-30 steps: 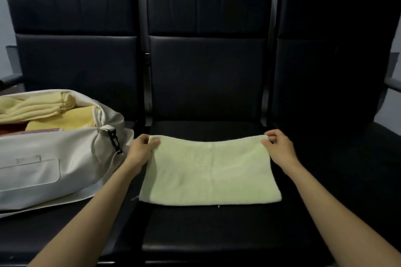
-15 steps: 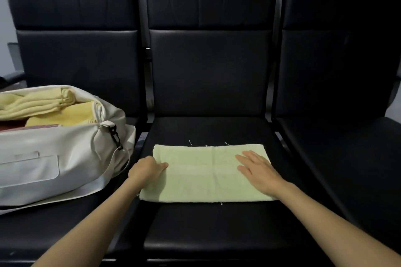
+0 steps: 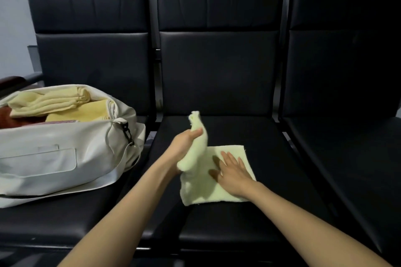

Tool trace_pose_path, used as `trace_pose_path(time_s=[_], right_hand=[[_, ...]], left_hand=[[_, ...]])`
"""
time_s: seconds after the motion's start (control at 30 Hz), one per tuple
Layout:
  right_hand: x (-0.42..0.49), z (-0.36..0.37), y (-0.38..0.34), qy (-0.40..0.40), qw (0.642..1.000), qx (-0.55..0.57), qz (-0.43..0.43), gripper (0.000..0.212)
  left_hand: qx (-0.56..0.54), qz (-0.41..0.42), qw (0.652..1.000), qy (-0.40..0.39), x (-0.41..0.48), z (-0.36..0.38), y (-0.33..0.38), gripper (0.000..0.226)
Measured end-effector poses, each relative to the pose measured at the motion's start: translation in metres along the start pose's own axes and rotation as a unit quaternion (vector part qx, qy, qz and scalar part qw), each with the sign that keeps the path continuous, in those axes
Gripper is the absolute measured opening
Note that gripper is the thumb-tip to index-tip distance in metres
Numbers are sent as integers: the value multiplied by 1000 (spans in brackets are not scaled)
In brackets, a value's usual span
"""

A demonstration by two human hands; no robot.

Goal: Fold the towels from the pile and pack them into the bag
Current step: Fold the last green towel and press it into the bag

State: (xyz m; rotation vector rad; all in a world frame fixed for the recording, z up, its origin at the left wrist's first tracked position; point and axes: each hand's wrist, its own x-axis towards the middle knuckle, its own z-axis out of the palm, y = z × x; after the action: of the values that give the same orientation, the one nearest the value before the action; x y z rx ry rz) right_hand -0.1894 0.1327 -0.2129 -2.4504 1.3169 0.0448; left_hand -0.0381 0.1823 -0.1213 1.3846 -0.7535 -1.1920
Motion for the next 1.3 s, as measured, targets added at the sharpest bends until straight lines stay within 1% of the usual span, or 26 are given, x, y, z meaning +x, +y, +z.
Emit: trace_pose_path(time_s=[0.03,0.07,0.1,0.13,0.17,0.2,0.23,0.27,0.3,0.37,0.4,0.47,0.53,0.6,0.63,0.67,0.7,0.77,0.83,0.9,0.97,1.07,1.1,1.17,1.2,1.3], right_hand=[[-2,-5,-3,7,998,59,-23,61],[-5,-10,-4,21,987,154,-47,50],[-6,-14,-2,32,962,263,-57,31],[-10,-19,2,51,947,313,-53,13],[-9,-23,9,80,942,325,-14,10],[-8,-25,18,95,944,314,29,11],[-5,-27,26,99,933,335,89,14],[-4,-29,35,101,931,330,117,20],[-3,-30,40,99,933,319,134,25],[-6,-33,47,141,949,249,129,25],[-9,-37,51,159,944,258,130,25],[-15,-42,55,153,920,329,148,31],[-16,-46,51,113,920,342,157,40],[-18,-47,43,81,945,291,126,32],[-19,-48,38,75,957,262,100,40],[-20,-49,35,79,961,253,77,50],[-20,-52,33,92,961,253,59,53],[-22,-61,29,130,948,285,54,47],[-22,-63,35,138,943,291,81,43],[-24,-58,40,100,958,246,113,45],[-25,-50,42,61,973,183,131,51],[-23,-45,36,63,984,109,125,57],[-23,-44,33,68,986,91,123,58],[-23,-40,29,79,986,68,127,58],[-22,-39,27,84,986,58,131,58],[-20,-34,24,96,988,36,119,52]], left_hand=[[14,4,1000,-17,-1,9,-3,20],[17,-3,999,-39,-4,18,-6,23],[21,-17,998,-64,-5,24,-9,27],[33,-30,995,-86,-7,28,-12,32],[60,-37,993,-99,-6,29,-15,36],[103,-38,989,-97,-6,28,-18,39],[167,-29,982,-85,-4,23,-21,40],[248,-12,966,-68,-2,18,-25,40],[337,6,940,-55,-1,12,-28,39],[475,23,877,-67,-2,5,-34,39],[510,28,856,-80,-4,4,-36,38],[529,37,842,-93,-5,3,-40,38],[524,43,846,-90,-4,4,-43,39],[516,55,851,-74,-2,3,-44,39],[515,65,852,-60,-2,2,-44,39],[517,76,851,-43,-2,1,-42,39],[519,89,850,-25,-2,-1,-40,40],[518,98,850,6,-1,-5,-38,42],[519,73,851,20,0,-8,-38,45],[533,20,846,16,1,-9,-41,51],[522,-33,852,7,3,-11,-46,61],[422,-77,903,14,6,-15,-52,63],[373,-88,924,10,7,-16,-53,57],[265,-104,959,-12,6,-15,-50,30],[207,-111,972,-34,3,-12,-46,22],[31,-120,989,-82,-9,3,-36,30]])
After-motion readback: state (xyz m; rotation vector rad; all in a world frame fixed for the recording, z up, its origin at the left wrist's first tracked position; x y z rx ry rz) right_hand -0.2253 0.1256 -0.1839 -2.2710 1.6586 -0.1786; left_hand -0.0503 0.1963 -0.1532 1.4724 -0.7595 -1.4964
